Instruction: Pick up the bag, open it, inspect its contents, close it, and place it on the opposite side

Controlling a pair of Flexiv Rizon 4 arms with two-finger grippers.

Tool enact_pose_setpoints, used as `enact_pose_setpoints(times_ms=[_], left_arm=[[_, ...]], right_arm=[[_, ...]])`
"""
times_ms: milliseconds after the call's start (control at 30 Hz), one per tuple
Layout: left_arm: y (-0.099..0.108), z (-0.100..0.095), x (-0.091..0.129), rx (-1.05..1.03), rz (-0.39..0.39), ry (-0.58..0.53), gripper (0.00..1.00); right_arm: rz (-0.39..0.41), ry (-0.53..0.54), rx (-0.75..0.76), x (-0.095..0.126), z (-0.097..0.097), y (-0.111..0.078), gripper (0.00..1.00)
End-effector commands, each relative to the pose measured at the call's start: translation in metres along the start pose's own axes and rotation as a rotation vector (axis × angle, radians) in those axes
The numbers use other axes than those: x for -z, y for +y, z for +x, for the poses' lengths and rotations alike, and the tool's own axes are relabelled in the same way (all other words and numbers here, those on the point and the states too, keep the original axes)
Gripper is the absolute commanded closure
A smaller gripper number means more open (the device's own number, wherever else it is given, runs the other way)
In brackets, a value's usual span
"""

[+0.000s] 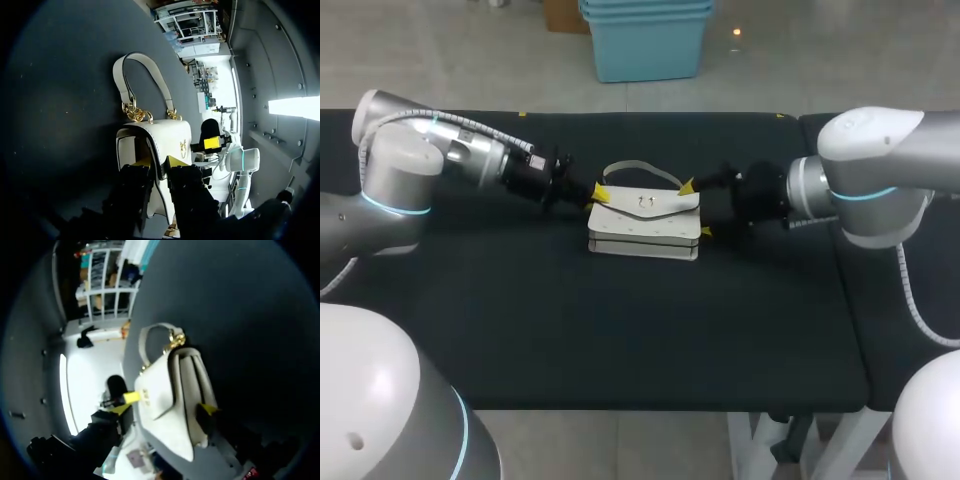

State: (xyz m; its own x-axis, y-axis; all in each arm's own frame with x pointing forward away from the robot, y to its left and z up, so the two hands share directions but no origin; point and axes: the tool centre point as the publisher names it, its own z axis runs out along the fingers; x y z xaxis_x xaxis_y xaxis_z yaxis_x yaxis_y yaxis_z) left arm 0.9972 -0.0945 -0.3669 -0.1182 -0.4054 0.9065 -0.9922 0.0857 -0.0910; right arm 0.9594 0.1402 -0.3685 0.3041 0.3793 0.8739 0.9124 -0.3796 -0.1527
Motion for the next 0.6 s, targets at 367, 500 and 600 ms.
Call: enact_pose_setpoints(times_ms=[367, 500, 600], left_arm=[[-0.002, -0.002, 0.002, -0.006, -0.003, 0.002, 1.0], [-0.003, -0.003, 0.001, -0.003, -0.004, -0.002, 1.0], [-0.003, -0.006, -0.001, 0.006, -0.004, -0.006, 1.0]], right_arm=[[-0.001, -0.017, 0.01, -0.011, 0.009, 0.02, 0.47], [0.02, -0.012, 0.013, -0.019, 0.006, 0.016, 0.55], [0.033, -0.005, 0.007, -0.025, 0.001, 0.011, 0.86]])
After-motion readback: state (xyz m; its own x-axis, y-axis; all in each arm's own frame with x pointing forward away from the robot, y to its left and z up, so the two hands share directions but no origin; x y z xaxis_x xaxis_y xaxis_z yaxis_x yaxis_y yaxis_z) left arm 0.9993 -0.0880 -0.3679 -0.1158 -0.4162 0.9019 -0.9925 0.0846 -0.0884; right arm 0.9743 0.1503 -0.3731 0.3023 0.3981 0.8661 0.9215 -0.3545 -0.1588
